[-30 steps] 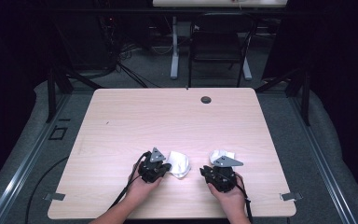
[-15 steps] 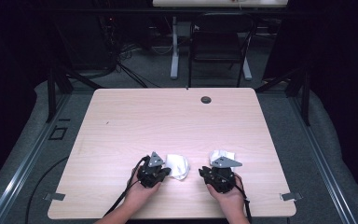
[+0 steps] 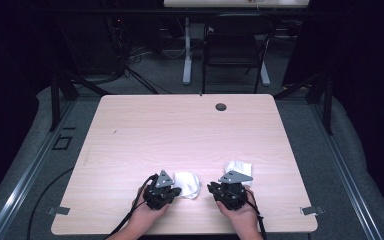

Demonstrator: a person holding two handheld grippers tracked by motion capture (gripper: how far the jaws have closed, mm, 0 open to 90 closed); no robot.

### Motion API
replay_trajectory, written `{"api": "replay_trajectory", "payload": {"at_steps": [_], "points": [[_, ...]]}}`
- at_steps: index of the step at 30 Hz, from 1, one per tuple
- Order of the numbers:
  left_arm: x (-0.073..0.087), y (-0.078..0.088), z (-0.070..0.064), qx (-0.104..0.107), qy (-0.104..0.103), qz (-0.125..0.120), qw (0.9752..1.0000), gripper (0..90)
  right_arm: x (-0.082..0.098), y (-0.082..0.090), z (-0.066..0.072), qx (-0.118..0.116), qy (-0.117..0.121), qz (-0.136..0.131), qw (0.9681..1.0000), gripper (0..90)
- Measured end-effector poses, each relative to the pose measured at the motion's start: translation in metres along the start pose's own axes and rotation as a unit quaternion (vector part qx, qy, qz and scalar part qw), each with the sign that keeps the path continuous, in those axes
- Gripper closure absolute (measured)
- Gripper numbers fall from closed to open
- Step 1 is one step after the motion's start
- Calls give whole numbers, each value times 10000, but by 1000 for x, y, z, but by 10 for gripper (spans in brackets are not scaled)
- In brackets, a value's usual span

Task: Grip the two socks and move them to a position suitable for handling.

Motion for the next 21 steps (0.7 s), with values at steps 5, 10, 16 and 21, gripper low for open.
{"api": "replay_trajectory", "payload": {"at_steps": [5,10,16,21], "points": [[1,3,2,-33,3,16,10000,894,-2,-1,6,-65,55,-16,10000,820],[-7,6,3,-9,98,-107,9999,845,-2,-1,4,-38,37,-11,10000,821],[-21,2,-11,50,6,-270,9996,785,-2,0,0,-30,-47,-46,10000,821],[-29,-3,-21,124,-24,-355,9993,710,-2,2,-7,26,-72,-41,10000,820]]}}
Point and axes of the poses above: each handheld gripper's, and its own axes: y roughly backward along the jaws, x roughly out of its underside, z roughly to its left, the point moved 7 cm from there along -y, roughly forward along the jaws
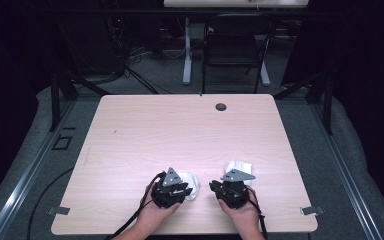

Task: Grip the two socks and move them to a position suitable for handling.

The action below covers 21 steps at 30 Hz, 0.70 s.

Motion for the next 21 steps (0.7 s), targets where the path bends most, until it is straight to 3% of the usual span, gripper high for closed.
{"api": "replay_trajectory", "payload": {"at_steps": [7,13,17,21], "points": [[-9,-13,-13,-51,-63,-58,9999,636,0,2,-7,57,-86,-23,9999,816],[-8,-22,-13,-158,-74,22,9998,636,0,2,-8,66,-123,-51,9999,813],[-6,-24,-12,-153,-58,112,9998,706,0,2,-8,53,-111,-47,9999,813],[-5,-22,-12,-74,-51,155,9998,869,-1,0,-6,45,-78,-31,10000,813]]}}
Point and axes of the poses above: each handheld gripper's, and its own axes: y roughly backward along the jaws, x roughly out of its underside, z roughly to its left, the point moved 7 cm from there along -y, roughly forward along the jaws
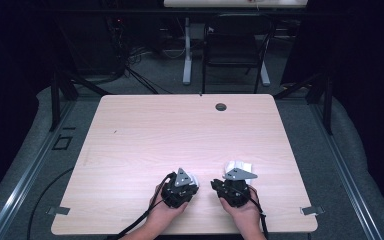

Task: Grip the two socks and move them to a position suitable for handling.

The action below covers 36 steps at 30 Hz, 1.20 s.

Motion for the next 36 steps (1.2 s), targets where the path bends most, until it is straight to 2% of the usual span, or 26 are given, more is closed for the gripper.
{"api": "replay_trajectory", "payload": {"at_steps": [3,7,10,12,15,23,25,28,31,32,36], "points": [[0,3,1,81,61,-23,9999,891,-1,-1,1,-8,4,-18,10000,813],[-4,11,3,125,143,-206,9996,900,-2,-3,5,-50,65,-18,10000,813],[-7,20,7,128,189,-342,9992,900,-2,-6,9,-122,65,26,9999,817],[-9,25,10,157,251,-413,9987,900,-2,-9,15,-258,-1,23,9997,822],[-9,33,14,153,317,-509,9981,900,-3,-19,28,-372,154,124,9991,900],[-8,42,20,175,440,-626,9969,900,-2,-37,46,-493,476,298,9972,900],[-9,44,20,222,416,-652,9968,900,-1,-40,48,-493,571,361,9965,900],[-10,45,20,221,458,-687,9963,900,1,-44,49,-455,700,460,9955,900],[-10,47,22,234,439,-664,9966,900,2,-47,49,-450,710,477,9953,900],[-10,48,23,208,442,-703,9963,900,5,-48,48,-405,756,581,9946,900],[-8,56,28,133,447,-710,9964,900,5,-48,46,-434,681,622,9948,900]]}}
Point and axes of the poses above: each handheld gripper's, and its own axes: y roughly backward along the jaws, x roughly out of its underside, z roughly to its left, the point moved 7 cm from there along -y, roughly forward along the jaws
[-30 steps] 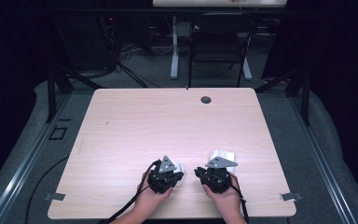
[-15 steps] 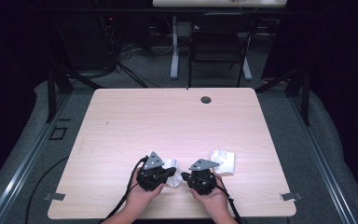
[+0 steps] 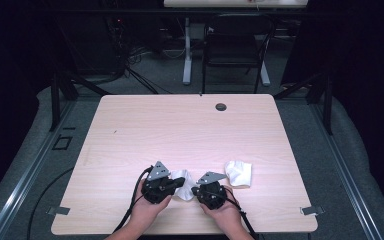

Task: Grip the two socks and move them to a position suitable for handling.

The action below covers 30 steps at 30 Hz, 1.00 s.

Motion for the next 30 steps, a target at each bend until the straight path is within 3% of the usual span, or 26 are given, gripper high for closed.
{"api": "replay_trajectory", "payload": {"at_steps": [4,10,13,19,22,25,28,30], "points": [[3,8,8,-91,30,19,10000,900,1,2,0,2,4,60,10000,900],[15,30,34,-369,218,37,9991,900,3,4,0,-4,4,87,10000,900],[19,35,40,-452,247,62,9987,900,3,4,0,-1,9,73,10000,900],[32,47,60,-757,378,199,9962,900,6,8,-1,-4,16,161,9999,900],[41,48,68,-802,633,251,9944,900,7,10,-4,10,-16,194,9998,900],[44,49,70,-849,643,316,9938,895,8,11,-4,11,-57,155,9999,900],[45,54,74,-988,745,239,9920,824,8,12,-5,7,-70,170,9998,900],[44,56,76,-931,809,186,9922,784,8,13,-5,-20,-124,158,9998,900]]}}
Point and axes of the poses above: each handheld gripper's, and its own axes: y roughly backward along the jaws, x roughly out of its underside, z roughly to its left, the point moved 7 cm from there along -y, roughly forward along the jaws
